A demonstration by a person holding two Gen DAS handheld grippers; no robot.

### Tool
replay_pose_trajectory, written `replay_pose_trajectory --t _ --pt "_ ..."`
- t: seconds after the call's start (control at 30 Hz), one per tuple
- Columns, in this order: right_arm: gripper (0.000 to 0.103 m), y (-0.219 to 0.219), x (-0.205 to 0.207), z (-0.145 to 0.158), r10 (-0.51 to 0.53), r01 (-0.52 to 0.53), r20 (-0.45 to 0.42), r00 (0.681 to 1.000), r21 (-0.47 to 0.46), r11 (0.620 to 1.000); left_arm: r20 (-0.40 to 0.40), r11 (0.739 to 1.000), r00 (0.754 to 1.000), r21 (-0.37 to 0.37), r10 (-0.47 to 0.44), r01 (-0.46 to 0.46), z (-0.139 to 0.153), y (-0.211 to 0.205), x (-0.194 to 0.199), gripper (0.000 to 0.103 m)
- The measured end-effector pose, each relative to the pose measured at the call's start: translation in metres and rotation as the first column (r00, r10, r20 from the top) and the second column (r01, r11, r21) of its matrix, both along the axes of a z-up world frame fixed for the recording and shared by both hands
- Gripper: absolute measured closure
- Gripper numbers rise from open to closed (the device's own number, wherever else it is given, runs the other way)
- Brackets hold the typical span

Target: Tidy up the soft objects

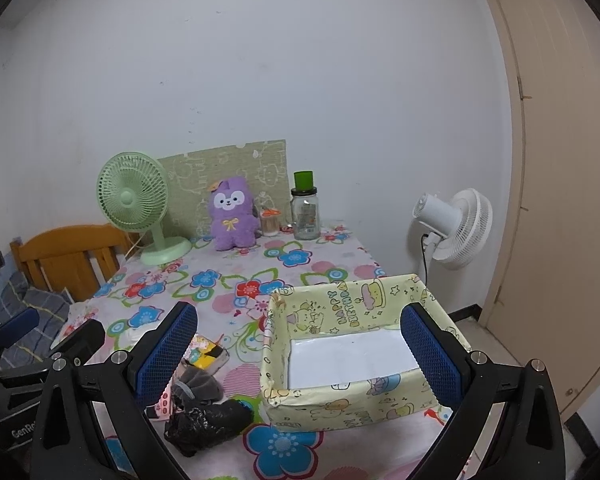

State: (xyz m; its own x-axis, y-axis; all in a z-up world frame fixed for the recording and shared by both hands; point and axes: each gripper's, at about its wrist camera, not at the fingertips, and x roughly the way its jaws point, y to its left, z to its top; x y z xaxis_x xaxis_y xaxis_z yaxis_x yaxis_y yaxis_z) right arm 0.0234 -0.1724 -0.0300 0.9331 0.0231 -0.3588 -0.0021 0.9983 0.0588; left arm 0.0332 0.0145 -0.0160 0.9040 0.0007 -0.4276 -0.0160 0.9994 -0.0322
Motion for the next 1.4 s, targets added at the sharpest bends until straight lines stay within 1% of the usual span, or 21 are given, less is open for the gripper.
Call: replay_pose_trajectory --t 0.13,0.3,0.53,0.6,0.7,0.77,0.97,1.13,1.4 --pt "0.001 0.004 0.006 0.000 -0.003 0.003 -0.007 1.000 -0.001 1.000 -0.010 1.000 1.000 -0.006 -0.008 0.008 -0.002 0.005 0.007 0.004" --pt "0.001 0.012 0.014 -0.002 -0.004 0.004 -0.016 1.000 0.018 1.000 -0.026 1.000 0.999 0.008 -0.024 0.024 -0.006 0.010 0.016 0.008" --pt "0.001 0.033 0.030 -0.008 0.015 -0.014 -0.029 0.999 0.034 0.999 -0.057 0.999 0.998 0.013 -0.028 0.029 -0.016 0.025 0.031 0.009" --pt "0.002 0.041 0.038 -0.013 0.023 -0.021 -0.046 0.999 0.040 0.999 -0.079 0.999 0.996 -0.002 -0.039 0.039 -0.020 0.032 0.037 0.012" --pt "0.004 0.052 0.048 -0.020 0.042 -0.039 -0.079 0.996 0.038 0.999 -0.088 0.999 0.995 -0.004 -0.043 0.042 -0.023 0.037 0.042 0.012" --pt "0.004 0.062 0.053 -0.024 0.050 -0.048 -0.089 0.995 0.032 0.998 -0.101 0.999 0.994 0.004 -0.035 0.036 -0.028 0.041 0.048 0.012" --pt "0.005 0.085 0.072 -0.038 0.079 -0.078 -0.135 0.988 0.018 0.997 -0.155 1.000 0.988 -0.017 -0.025 0.022 -0.046 0.058 0.065 0.016" --pt "0.006 0.101 0.083 -0.050 0.105 -0.107 -0.167 0.980 -0.002 0.994 -0.204 0.999 0.979 -0.040 -0.011 0.003 -0.061 0.072 0.076 0.019" --pt "0.007 0.122 0.101 -0.068 0.138 -0.147 -0.221 0.965 -0.024 0.989 -0.280 0.999 0.960 -0.044 0.014 -0.027 -0.088 0.087 0.091 0.024"
